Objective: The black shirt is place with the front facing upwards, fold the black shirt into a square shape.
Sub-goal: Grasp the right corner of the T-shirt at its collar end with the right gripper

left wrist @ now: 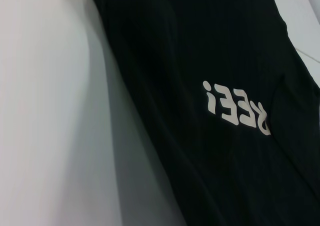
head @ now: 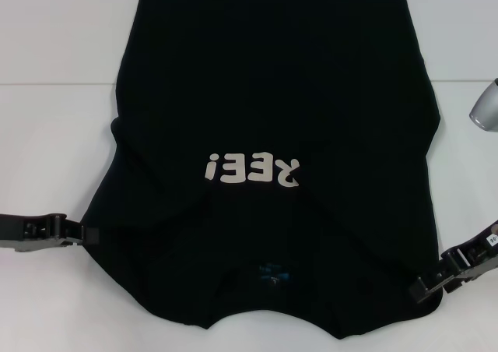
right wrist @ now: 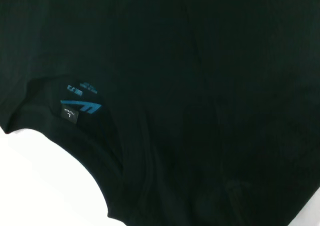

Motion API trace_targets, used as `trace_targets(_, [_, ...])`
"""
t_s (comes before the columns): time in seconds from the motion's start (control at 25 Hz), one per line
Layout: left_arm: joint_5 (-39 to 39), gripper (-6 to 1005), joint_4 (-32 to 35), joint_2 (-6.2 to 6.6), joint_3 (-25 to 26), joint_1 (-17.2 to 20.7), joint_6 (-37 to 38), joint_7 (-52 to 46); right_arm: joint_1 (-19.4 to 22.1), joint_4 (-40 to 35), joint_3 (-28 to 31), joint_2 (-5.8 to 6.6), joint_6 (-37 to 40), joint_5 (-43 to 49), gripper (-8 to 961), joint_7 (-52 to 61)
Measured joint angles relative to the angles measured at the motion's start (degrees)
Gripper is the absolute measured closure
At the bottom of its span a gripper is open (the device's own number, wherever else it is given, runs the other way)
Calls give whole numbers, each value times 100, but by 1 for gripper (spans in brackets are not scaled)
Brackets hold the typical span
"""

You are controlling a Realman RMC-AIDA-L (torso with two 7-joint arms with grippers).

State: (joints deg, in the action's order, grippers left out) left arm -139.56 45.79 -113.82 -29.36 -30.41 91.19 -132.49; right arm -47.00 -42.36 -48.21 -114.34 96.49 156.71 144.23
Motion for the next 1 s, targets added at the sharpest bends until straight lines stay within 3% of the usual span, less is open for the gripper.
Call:
trace_targets(0.24, [0, 947, 0, 0, 0, -11, -5, 15, -25, 0, -39, -16, 0, 2, 273, 39])
trace_targets(0.48, [7, 947, 0, 15, 0, -32, -5, 31, -76, 0, -454, -32, -29, 44, 294, 268])
trace_targets(0.8, [75, 947, 0, 20, 26, -11, -5, 85, -145, -51, -569, -58, -50, 94, 536, 300])
trace_targets(1.0, [79, 947, 0, 18, 45, -8, -5, 127, -214, -21, -582, -78, -61, 338, 745, 305])
